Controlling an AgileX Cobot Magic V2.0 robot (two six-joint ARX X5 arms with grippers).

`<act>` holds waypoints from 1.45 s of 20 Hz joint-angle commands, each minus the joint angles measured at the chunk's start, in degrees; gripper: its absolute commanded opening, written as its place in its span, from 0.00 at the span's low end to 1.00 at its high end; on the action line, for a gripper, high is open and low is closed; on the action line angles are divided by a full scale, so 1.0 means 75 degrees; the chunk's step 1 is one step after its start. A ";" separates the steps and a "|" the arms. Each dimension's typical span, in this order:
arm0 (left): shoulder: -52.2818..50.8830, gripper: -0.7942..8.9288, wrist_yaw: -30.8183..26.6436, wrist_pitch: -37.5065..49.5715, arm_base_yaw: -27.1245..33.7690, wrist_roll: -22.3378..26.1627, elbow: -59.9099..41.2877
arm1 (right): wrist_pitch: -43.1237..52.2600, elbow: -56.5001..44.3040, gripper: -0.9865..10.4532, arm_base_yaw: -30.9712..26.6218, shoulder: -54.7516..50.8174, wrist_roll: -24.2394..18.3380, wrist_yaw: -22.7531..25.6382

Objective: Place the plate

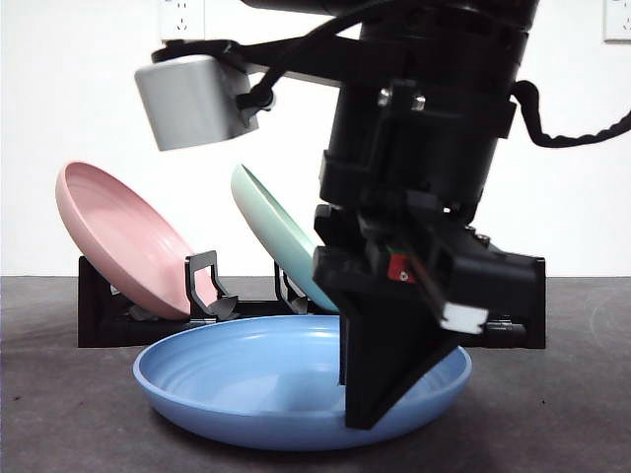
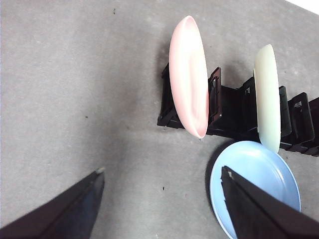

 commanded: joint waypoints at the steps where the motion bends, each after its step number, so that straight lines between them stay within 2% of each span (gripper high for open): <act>1: 0.0050 0.47 -0.0035 0.0050 0.0006 0.0085 0.0184 | -0.0542 0.0440 0.24 0.0096 0.0128 0.1005 -0.0338; 4: 0.0050 0.47 -0.0035 0.0070 0.0006 0.0085 0.0184 | -0.1381 0.1303 0.25 0.0090 -0.0245 0.1647 -0.1743; 5: 0.0052 0.47 -0.0032 0.0090 0.0006 0.0085 0.0184 | -0.1329 0.1545 0.25 0.0067 -0.0495 0.1789 -0.1964; 8: 0.0192 0.47 0.0178 0.0289 -0.0108 0.0085 0.0184 | -0.0557 0.1772 0.25 -0.0364 -0.1451 0.2241 -0.1941; 10: 0.0478 0.47 0.0347 0.0624 -0.0262 0.0082 0.0187 | -0.0256 0.1772 0.25 -0.1029 -0.2133 0.2769 -0.1929; 14: 0.1717 0.47 0.0332 0.1046 -0.0635 0.0064 0.0522 | -0.0673 0.1772 0.25 -0.2396 -0.3194 0.3293 -0.1486; 16: 0.2646 0.47 0.0067 0.1029 -0.0799 0.0216 0.1070 | -0.1180 0.1772 0.25 -0.2984 -0.3564 0.3386 -0.1212; 19: 0.4077 0.46 -0.0871 0.0845 -0.1183 0.0443 0.2139 | -0.1944 0.1772 0.25 -0.3681 -0.3972 0.3450 -0.1078; 22: 0.5409 0.46 -0.1614 0.0522 -0.1443 0.0629 0.3104 | -0.2224 0.1772 0.25 -0.4080 -0.4348 0.3576 -0.1081; 29: 0.7201 0.46 -0.2305 0.0493 -0.1673 0.0831 0.3841 | -0.2256 0.1772 0.25 -0.4220 -0.5138 0.3867 -0.0871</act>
